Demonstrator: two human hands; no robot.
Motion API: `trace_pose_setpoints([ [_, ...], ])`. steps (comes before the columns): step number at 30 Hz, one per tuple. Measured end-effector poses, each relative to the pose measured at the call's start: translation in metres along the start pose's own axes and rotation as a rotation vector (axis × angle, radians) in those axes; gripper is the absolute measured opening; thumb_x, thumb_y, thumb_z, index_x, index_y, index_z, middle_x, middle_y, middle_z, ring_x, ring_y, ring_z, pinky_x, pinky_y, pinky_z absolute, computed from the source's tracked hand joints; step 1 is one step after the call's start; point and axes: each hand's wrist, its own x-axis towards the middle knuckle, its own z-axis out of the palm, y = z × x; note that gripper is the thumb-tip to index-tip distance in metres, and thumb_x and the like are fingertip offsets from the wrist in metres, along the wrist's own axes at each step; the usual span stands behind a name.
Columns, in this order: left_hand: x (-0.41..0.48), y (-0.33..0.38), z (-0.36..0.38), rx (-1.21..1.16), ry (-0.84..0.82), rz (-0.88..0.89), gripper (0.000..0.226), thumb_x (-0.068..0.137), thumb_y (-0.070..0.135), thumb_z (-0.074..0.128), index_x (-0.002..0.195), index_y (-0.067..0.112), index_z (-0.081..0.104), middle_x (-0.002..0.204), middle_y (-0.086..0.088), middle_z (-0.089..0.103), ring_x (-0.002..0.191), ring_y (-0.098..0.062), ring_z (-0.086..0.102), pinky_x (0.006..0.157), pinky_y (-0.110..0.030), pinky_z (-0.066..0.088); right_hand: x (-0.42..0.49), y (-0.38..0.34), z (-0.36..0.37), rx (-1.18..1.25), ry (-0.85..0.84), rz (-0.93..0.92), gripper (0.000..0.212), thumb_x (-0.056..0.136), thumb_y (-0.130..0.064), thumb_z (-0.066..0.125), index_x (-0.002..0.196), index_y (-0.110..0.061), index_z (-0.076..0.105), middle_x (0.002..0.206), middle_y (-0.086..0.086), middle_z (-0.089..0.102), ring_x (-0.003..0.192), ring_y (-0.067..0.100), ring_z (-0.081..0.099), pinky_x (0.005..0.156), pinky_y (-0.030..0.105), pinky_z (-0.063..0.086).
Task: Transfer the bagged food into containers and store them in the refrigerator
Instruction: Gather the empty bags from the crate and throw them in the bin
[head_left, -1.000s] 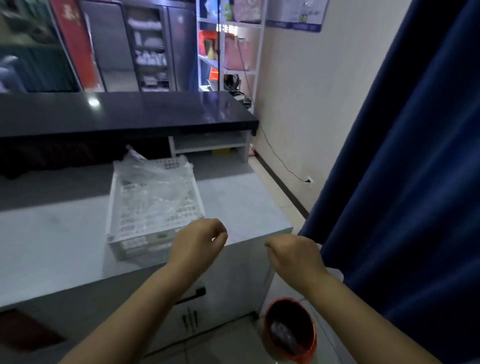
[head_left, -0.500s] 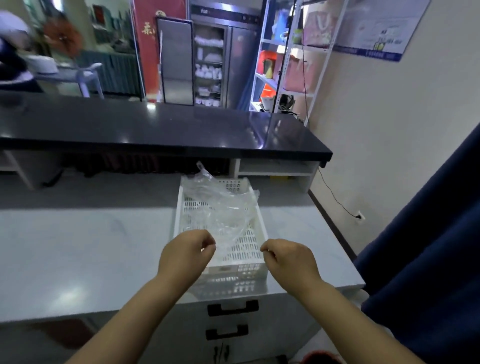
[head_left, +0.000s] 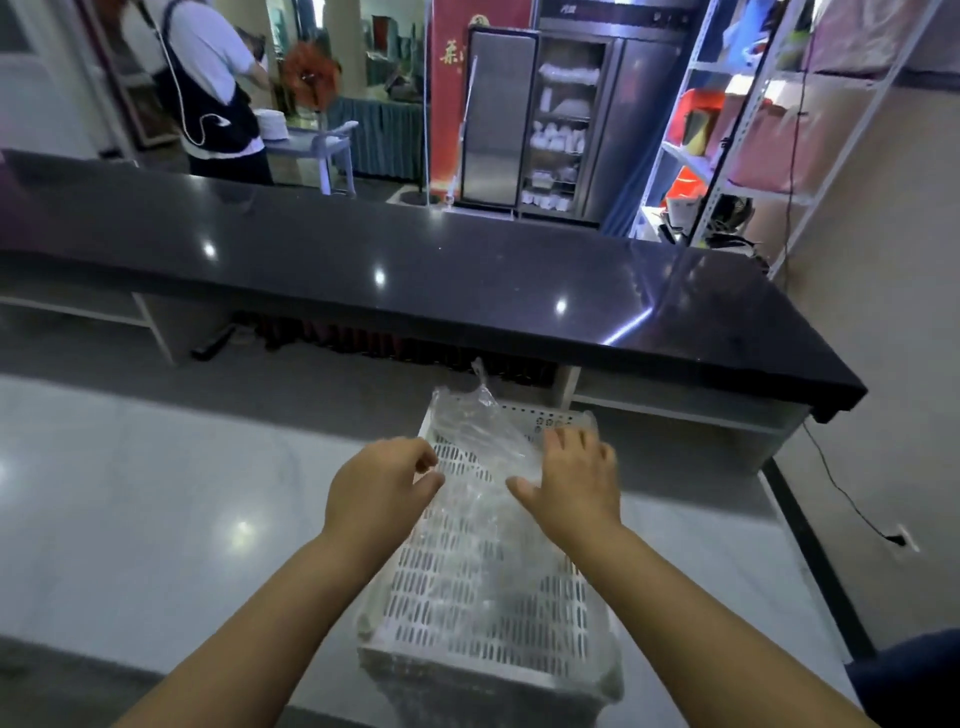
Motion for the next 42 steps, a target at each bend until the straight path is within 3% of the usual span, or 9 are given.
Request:
trace_pose_setpoints([
  [6, 0.045, 0.009, 0.03, 0.256, -0.072, 0.141, 0.07, 0.08, 0.036, 0.065, 0.141, 0.021, 0.033, 0.146, 0.001, 0.036, 0.135, -0.019, 0.026, 0.11, -0.033, 0.019, 0.04, 0.014, 0.019, 0.084, -0.059, -0.195, 0.023, 0.084, -0.033, 0.06, 0.098, -0.015, 0.062, 0.116, 0.004, 0.054, 0.105, 0.026, 0.052, 0.083, 0.033, 0.04],
  [11, 0.074, 0.02, 0.051, 0.662, -0.138, 0.377, 0.099, 0.083, 0.052, 0.052, 0.144, 0.016, -0.016, 0.153, -0.003, -0.022, 0.136, -0.023, -0.034, 0.111, -0.051, -0.019, 0.061, 0.023, 0.003, 0.194, 0.124, -0.445, 0.006, 0.08, -0.005, 0.063, 0.078, -0.01, 0.066, 0.076, 0.007, 0.065, 0.064, 0.03, 0.058, 0.059, 0.034, 0.042],
  [14, 0.076, 0.025, 0.054, 0.684, -0.128, 0.468, 0.082, 0.077, 0.044, 0.064, 0.142, 0.011, 0.026, 0.149, -0.008, 0.034, 0.145, -0.024, -0.007, 0.113, -0.053, -0.011, 0.063, 0.033, -0.005, 0.23, 0.128, -0.535, 0.006, 0.078, -0.005, 0.068, 0.076, -0.011, 0.066, 0.073, 0.005, 0.065, 0.065, 0.025, 0.057, 0.06, 0.034, 0.045],
  [17, 0.063, 0.024, 0.06, 0.592, -0.123, 0.5, 0.023, 0.061, 0.011, 0.074, 0.083, 0.014, 0.069, 0.093, -0.008, 0.073, 0.117, -0.023, 0.057, 0.115, -0.051, 0.017, 0.057, 0.049, 0.001, 0.23, -0.028, -0.548, 0.004, 0.082, -0.014, 0.066, 0.086, -0.015, 0.065, 0.1, 0.004, 0.066, 0.093, 0.024, 0.058, 0.079, 0.037, 0.049],
  [23, 0.024, 0.01, 0.077, 0.517, -0.46, 0.364, 0.004, 0.075, 0.015, 0.062, 0.08, 0.015, 0.061, 0.084, -0.004, 0.068, 0.083, -0.024, 0.059, 0.082, -0.033, 0.041, 0.032, 0.062, 0.028, 0.176, -0.415, -0.498, 0.079, 0.072, -0.053, 0.07, 0.138, -0.033, 0.031, 0.151, -0.009, 0.031, 0.136, 0.013, 0.031, 0.109, 0.028, 0.024],
  [26, 0.009, 0.005, 0.083, 0.416, -0.454, 0.341, 0.063, 0.071, 0.066, 0.048, 0.102, 0.012, 0.062, 0.117, -0.007, 0.055, 0.125, -0.027, 0.037, 0.108, -0.04, 0.026, 0.025, 0.064, 0.036, 0.089, -0.469, -0.575, 0.111, 0.064, -0.061, 0.071, 0.147, -0.034, 0.003, 0.158, -0.006, 0.013, 0.142, 0.014, 0.015, 0.11, 0.025, 0.005],
  [30, 0.0, 0.015, 0.093, 0.286, -0.563, 0.365, 0.115, 0.06, 0.083, 0.033, 0.145, 0.009, 0.013, 0.157, -0.006, -0.003, 0.139, -0.022, -0.026, 0.111, -0.045, -0.022, 0.024, 0.056, 0.042, -0.005, -0.534, -0.651, 0.119, 0.062, -0.063, 0.072, 0.147, -0.033, -0.005, 0.159, -0.003, 0.005, 0.144, 0.016, 0.009, 0.113, 0.031, 0.006],
  [34, -0.006, 0.01, 0.1, 0.309, -0.719, 0.344, 0.123, 0.066, 0.071, 0.055, 0.142, 0.015, -0.024, 0.149, -0.007, -0.033, 0.143, -0.027, -0.01, 0.113, -0.045, -0.01, 0.023, 0.045, 0.048, 0.01, -0.507, -0.615, 0.103, 0.069, -0.048, 0.073, 0.148, -0.025, 0.012, 0.157, -0.002, 0.018, 0.141, 0.017, 0.021, 0.112, 0.034, 0.019],
  [42, 0.007, -0.005, 0.095, 0.447, -0.599, 0.251, 0.091, 0.084, 0.017, 0.06, 0.146, 0.007, -0.006, 0.143, -0.016, 0.039, 0.12, -0.03, 0.042, 0.099, -0.038, 0.034, 0.012, 0.034, 0.049, 0.055, -0.485, -0.468, 0.112, 0.07, -0.052, 0.073, 0.148, -0.028, -0.004, 0.14, 0.002, 0.043, 0.12, 0.02, 0.044, 0.102, 0.034, 0.034],
])
